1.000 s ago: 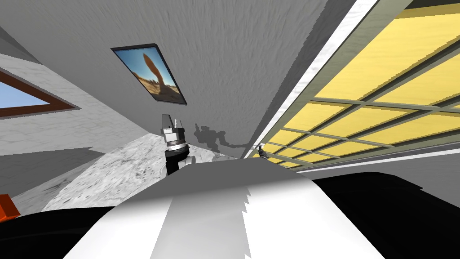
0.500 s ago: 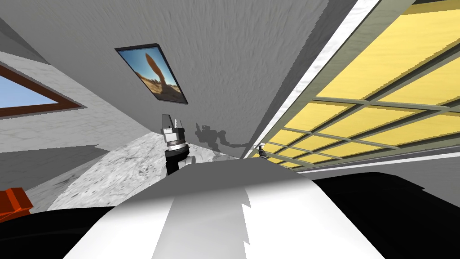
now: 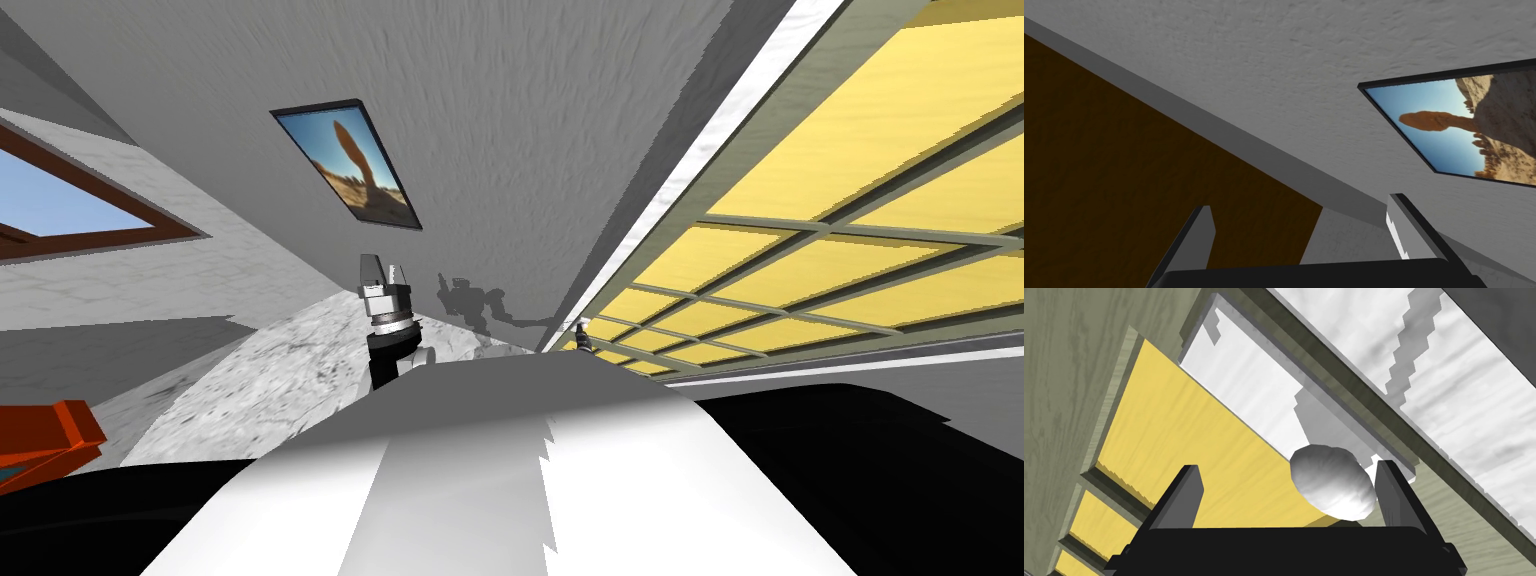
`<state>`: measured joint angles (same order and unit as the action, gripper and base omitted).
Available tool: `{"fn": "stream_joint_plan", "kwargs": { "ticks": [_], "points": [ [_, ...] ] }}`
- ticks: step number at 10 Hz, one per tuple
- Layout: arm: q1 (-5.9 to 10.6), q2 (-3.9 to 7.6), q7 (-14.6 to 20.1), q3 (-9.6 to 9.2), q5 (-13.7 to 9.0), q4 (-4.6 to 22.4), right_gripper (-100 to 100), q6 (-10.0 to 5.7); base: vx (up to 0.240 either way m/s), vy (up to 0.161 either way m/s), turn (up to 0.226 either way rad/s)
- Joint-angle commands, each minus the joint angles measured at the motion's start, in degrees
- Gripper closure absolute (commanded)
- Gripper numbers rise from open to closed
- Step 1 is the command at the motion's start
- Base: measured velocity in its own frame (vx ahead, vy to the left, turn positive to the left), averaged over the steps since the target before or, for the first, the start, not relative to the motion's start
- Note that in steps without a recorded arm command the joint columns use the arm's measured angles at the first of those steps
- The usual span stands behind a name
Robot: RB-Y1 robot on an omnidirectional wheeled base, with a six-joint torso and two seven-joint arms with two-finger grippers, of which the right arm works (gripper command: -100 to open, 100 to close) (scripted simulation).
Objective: Pull the door open
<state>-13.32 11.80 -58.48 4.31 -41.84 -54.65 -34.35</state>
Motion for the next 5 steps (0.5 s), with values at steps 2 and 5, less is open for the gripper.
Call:
{"fn": "stream_joint_plan", "kwargs": {
  "ticks": [2, 5],
  "points": [
    [-0.78, 0.31, 3.58, 0.41, -0.41, 0.8, 100, 0.29, -0.028, -0.015, 0.037],
    [-0.44, 0.5, 7.67, 0.04, -0.48, 1.21, 100, -0.22, -0.029, -0.001, 0.031]
  ]
}}
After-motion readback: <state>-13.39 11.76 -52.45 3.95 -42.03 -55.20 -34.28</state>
